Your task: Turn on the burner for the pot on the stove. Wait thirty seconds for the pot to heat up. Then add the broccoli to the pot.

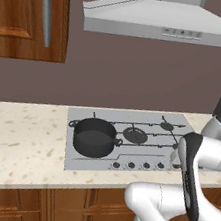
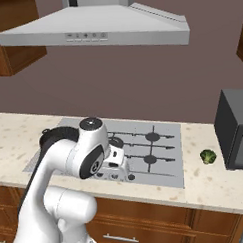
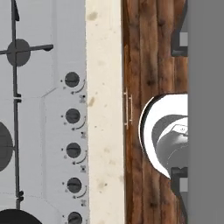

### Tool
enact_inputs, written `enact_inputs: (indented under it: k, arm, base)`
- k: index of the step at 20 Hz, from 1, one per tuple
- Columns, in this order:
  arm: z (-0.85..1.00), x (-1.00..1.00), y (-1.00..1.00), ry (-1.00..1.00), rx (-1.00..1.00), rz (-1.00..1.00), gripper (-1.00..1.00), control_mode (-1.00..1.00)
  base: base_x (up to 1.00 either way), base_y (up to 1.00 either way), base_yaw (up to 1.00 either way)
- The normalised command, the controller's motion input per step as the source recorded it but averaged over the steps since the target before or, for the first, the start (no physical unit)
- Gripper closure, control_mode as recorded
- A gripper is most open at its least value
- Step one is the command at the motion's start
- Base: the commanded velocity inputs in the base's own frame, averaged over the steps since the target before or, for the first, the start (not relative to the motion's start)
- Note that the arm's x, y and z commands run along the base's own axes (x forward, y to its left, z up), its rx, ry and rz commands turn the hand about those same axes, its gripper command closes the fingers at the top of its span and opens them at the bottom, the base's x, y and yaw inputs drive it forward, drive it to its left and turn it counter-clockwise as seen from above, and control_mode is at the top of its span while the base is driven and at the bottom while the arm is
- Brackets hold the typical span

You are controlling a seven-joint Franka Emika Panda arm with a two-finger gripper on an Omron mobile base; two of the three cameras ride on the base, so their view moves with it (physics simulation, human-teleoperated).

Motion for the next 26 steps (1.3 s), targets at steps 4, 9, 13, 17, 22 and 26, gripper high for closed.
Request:
enact_inputs:
  k: [4, 9, 13, 17, 22, 26]
  arm:
    - [-0.07, 0.42, -0.72, 0.0, 0.0, -0.36, -1.0, -1.0]
    - [-0.1, 0.41, -0.69, 0.0, 0.0, -0.34, -1.0, -1.0]
    - [-0.08, 0.36, -0.84, 0.0, 0.0, -0.33, -1.0, -1.0]
    - [-0.13, 0.49, -0.79, 0.0, 0.0, -0.33, -1.0, -1.0]
    - [-0.15, 0.5, -0.78, 0.0, 0.0, -0.28, -1.0, -1.0]
    - [-0.14, 0.45, -0.91, 0.0, 0.0, -0.26, -1.0, -1.0]
  base:
    - [0.0, 0.0, 0.0]
    - [0.0, 0.0, 0.0]
    - [0.0, 0.0, 0.0]
    - [0.0, 0.0, 0.0]
    - [0.0, 0.0, 0.0]
    - [0.0, 0.0, 0.0]
